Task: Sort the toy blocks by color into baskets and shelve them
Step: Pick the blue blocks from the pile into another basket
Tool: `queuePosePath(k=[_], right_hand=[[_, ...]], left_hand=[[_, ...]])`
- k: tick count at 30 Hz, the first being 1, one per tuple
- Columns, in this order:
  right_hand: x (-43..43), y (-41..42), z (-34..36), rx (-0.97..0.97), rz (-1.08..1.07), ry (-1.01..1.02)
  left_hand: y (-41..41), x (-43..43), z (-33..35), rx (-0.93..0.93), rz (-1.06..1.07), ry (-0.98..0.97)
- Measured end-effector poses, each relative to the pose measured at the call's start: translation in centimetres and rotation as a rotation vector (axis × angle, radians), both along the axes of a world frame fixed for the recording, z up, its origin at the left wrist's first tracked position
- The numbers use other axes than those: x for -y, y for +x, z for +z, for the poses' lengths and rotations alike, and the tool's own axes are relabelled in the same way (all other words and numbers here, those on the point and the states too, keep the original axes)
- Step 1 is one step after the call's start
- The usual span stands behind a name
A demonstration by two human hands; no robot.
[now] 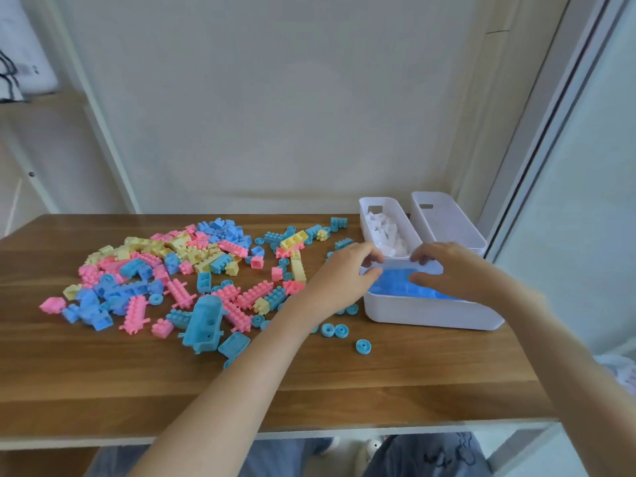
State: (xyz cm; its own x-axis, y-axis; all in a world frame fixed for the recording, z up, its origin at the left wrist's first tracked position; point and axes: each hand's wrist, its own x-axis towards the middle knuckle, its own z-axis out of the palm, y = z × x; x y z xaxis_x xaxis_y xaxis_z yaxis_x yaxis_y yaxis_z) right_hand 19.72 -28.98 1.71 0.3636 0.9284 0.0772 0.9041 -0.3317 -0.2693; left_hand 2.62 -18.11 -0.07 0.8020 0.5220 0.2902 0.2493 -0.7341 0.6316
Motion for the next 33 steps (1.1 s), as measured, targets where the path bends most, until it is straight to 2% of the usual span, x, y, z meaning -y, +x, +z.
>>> queuePosePath(k=[2,5,8,12,17,20,23,26,30,33], right_hand=[[-1.1,-2.4,0.9,0.076,0.046,0.035],[-3.2,-6.5,1.7,0.074,0.206,0.066],[-5.7,-11.4,1.6,0.052,0.441,0.039],[-9.6,-17.1,0.0,0.081,0.607,-0.034],[-13.7,-21.4,-2.0,-0.014,0.702,-0.081],[-15.4,-22.6,-2.3,-0.139,0.689,-0.065],[-17.3,-23.5,-2.2,-0.23,0.669,-0.014],[-19.4,-24.6,-2.3,-0.243,0.655,-0.017],[-22.5,-26.9,-3.2,-0.195,0.69,-0.077],[-24.1,-28.6,-3.9,-0.139,0.697,-0.134]], left_hand=[[-2.2,-0.2,0.0,0.041,0.038,0.004],[-6.5,-1.7,-0.5,0.082,0.148,0.037],[-10.8,-3.7,-1.2,0.071,0.319,0.045],[-15.3,-4.8,-1.9,-0.005,0.462,0.084],[-21.1,-6.2,-3.2,0.005,0.664,0.139],[-25.3,-8.4,-4.5,0.0,0.882,0.181],[-29.3,-10.6,-5.6,-0.037,1.094,0.111],[-31.2,-11.9,-6.6,-0.152,1.053,0.006],[-31.4,-12.8,-7.3,-0.241,0.923,0.05],[-31.4,-13.1,-7.5,-0.226,0.804,0.038]])
